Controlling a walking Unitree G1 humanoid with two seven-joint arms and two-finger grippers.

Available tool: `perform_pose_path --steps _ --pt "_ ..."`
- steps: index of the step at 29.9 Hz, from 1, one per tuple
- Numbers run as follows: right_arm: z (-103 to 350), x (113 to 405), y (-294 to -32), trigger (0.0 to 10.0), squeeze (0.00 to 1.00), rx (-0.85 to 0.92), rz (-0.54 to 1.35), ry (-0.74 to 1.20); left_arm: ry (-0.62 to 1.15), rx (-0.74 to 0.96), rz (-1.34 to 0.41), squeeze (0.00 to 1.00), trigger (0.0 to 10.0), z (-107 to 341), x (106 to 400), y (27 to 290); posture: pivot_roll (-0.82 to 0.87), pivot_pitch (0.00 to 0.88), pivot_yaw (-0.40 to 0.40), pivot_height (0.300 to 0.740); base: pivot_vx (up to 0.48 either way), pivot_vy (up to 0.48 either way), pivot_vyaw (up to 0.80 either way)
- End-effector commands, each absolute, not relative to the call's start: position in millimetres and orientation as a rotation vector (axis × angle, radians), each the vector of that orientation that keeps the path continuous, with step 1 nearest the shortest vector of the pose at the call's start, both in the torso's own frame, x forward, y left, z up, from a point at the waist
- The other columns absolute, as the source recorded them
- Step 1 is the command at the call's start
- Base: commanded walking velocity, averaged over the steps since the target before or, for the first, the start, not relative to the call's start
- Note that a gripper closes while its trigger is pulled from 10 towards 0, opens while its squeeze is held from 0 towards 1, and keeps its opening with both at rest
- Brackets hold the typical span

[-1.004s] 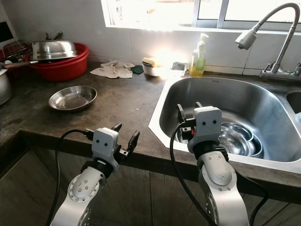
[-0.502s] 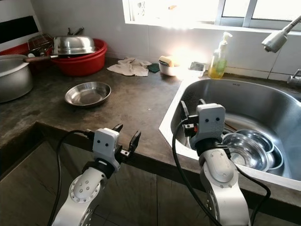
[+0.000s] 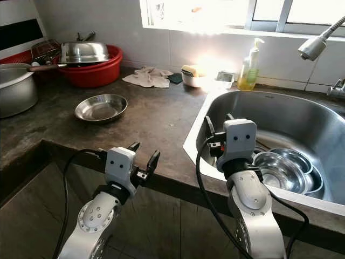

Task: Kitchen organization

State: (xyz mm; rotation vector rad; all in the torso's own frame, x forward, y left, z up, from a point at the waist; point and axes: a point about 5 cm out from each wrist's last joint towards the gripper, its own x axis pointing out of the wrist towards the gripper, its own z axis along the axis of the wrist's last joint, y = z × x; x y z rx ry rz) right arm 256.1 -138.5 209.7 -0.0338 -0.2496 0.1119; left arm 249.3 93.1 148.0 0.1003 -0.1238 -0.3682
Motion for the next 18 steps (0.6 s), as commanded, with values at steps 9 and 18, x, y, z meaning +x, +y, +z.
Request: perform_pose_path --steps 9,18 --pt "208.3 256.8 -138.9 10.0 0.0 -0.031 0.106 -0.235 -0.129 0.103 -0.364 0.0 10.0 150.1 249.5 93.9 0.09 0.0 -0.021 0.74 0.0 0.0 0.0" --pt "213.1 262.4 -139.7 10.0 0.0 -0.022 0.124 -0.25 -0.17 0.176 -0.231 0.0 10.0 157.7 260.3 121.5 0.1 0.0 -0.017 0.74 0.0 0.0 0.0"
